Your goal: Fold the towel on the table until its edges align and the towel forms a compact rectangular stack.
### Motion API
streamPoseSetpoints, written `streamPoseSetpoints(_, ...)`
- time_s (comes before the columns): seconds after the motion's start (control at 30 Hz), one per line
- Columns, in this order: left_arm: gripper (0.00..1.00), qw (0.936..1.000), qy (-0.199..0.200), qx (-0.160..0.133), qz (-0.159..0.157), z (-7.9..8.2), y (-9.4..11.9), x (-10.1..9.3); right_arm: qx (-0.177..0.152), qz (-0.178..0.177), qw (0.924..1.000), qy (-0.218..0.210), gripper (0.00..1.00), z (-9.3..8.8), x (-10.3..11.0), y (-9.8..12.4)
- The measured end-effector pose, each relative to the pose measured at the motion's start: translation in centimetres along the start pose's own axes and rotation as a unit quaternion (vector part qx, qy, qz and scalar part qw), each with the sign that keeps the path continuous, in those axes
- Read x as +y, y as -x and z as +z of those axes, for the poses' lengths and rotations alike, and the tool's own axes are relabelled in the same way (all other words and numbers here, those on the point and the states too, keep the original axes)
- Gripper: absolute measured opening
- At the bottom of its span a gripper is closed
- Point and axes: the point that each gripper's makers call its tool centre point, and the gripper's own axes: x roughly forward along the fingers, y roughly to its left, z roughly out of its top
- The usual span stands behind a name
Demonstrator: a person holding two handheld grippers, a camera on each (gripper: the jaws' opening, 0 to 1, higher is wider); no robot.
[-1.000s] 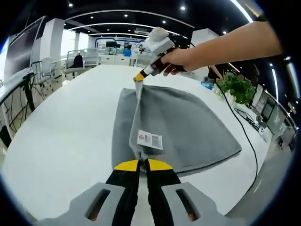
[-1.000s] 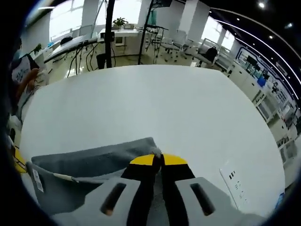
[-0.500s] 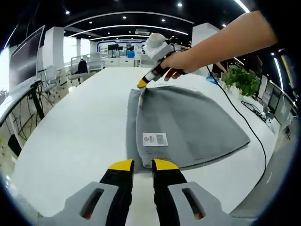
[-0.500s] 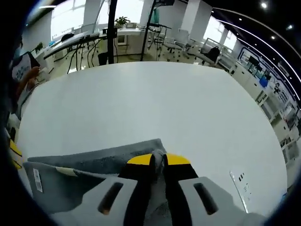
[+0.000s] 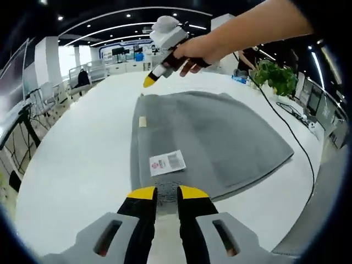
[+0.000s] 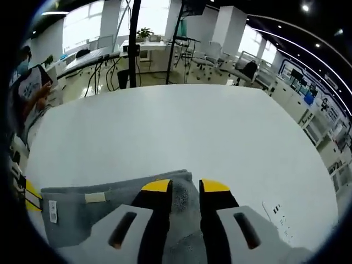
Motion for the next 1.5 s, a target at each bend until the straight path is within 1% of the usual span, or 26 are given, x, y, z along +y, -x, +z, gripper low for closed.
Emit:
streamPoseSetpoints(0.03,0.15,1.0000,0.002,-0.001,-0.001,-0.1,0.0,-0.1,-0.002,-0.002,1.0000,0.000,0.20,-0.1,-0.4,0.5)
streamPoseSetpoints(0.07,0.15,1.0000,0.001,-0.010,-0.002,0.1,0.0,-0.2,-0.003,-0.001,1.0000,-0.003,0.22,-0.1,-0.7,0.9)
streamPoseSetpoints(0.13,0.15,1.0000,-0.003,-0.005,0.000,0.3,0.2,-0.3,0.001,0.001,1.0000,-0.007,0.24,-0.5,-1.1,1.3)
streamPoseSetpoints(0.23,0.15,0.9999,-0.017,0.003,0.000,0.3,0.1,-0.1,0.011,-0.003,0.9999,0.002,0.24,-1.2,-1.3,3.1)
streamPoseSetpoints(0.3,0.15,0.9998,-0.021,0.003,0.004,0.4,0.4,0.0,0.013,-0.002,0.9999,-0.004,0.27,-1.5,-1.6,3.7)
streamPoseSetpoints(0.33,0.15,0.9997,-0.021,0.000,0.009,0.6,0.8,0.1,0.017,0.001,0.9998,-0.013,0.30,-1.9,-1.5,4.5)
streamPoseSetpoints(0.37,0.15,0.9998,-0.020,0.000,0.009,0.6,1.1,0.1,0.031,0.009,0.9992,-0.025,0.32,-2.6,-1.3,5.0)
streamPoseSetpoints(0.43,0.15,0.9999,-0.014,0.002,0.007,0.4,0.9,0.1,0.035,0.007,0.9993,-0.015,0.34,-2.9,-1.9,5.6)
streamPoseSetpoints(0.5,0.15,0.9998,-0.016,-0.001,0.010,0.8,1.4,0.1,0.033,0.003,0.9993,-0.015,0.35,-2.9,-2.3,6.2)
streamPoseSetpoints(0.53,0.15,0.9997,-0.020,-0.004,0.011,1.4,1.8,0.1,0.032,0.002,0.9992,-0.024,0.37,-3.0,-2.4,6.6)
streamPoseSetpoints(0.6,0.15,0.9997,-0.021,-0.012,0.010,2.1,2.1,0.1,0.029,0.000,0.9992,-0.028,0.40,-2.7,-2.2,7.6)
streamPoseSetpoints(0.7,0.15,0.9994,-0.025,-0.019,0.013,2.6,2.8,0.3,0.030,0.000,0.9992,-0.027,0.44,-2.7,-2.2,8.3)
streamPoseSetpoints(0.73,0.15,0.9993,-0.029,-0.021,0.014,3.1,3.0,0.2,0.031,-0.001,0.9992,-0.026,0.44,-2.7,-2.2,8.6)
streamPoseSetpoints(0.8,0.15,0.9991,-0.032,-0.022,0.014,3.4,3.3,0.2,0.028,-0.002,0.9993,-0.024,0.43,-2.2,-2.6,9.4)
streamPoseSetpoints(0.83,0.15,0.9990,-0.035,-0.023,0.015,3.6,3.5,0.2,0.023,-0.003,0.9994,-0.025,0.44,-1.9,-2.7,10.3)
streamPoseSetpoints(0.97,0.15,0.9988,-0.037,-0.029,0.015,4.5,4.2,-0.1,0.012,-0.008,0.9995,-0.029,0.44,-0.9,-3.2,11.3)
streamPoseSetpoints(1.07,0.16,0.9986,-0.036,-0.037,0.012,5.3,4.9,-0.6,0.004,-0.009,0.9992,-0.038,0.46,-0.3,-3.9,11.9)
streamPoseSetpoints(1.13,0.16,0.9985,-0.035,-0.042,0.009,6.0,5.4,-1.0,0.000,-0.012,0.9992,-0.039,0.46,0.0,-4.1,12.9)
streamPoseSetpoints(1.23,0.17,0.9981,-0.041,-0.047,0.007,6.6,5.7,-1.3,-0.004,-0.015,0.9991,-0.040,0.47,0.0,-4.3,13.9)
streamPoseSetpoints(1.3,0.17,0.9977,-0.044,-0.051,0.005,7.5,6.4,-1.9,-0.004,-0.017,0.9991,-0.039,0.48,-0.1,-4.5,14.7)
streamPoseSetpoints(1.33,0.17,0.9975,-0.046,-0.053,0.005,7.6,6.4,-2.0,-0.005,-0.017,0.9991,-0.039,0.48,-0.1,-4.6,15.0)
streamPoseSetpoints(1.4,0.17,0.9972,-0.048,-0.058,0.004,7.9,6.4,-2.0,-0.014,-0.017,0.9976,-0.066,0.48,0.2,-4.9,16.0)
streamPoseSetpoints(1.5,0.17,0.9968,-0.051,-0.061,-0.001,8.3,6.5,-2.9,-0.024,-0.031,0.9973,-0.062,0.48,0.6,-5.2,17.7)
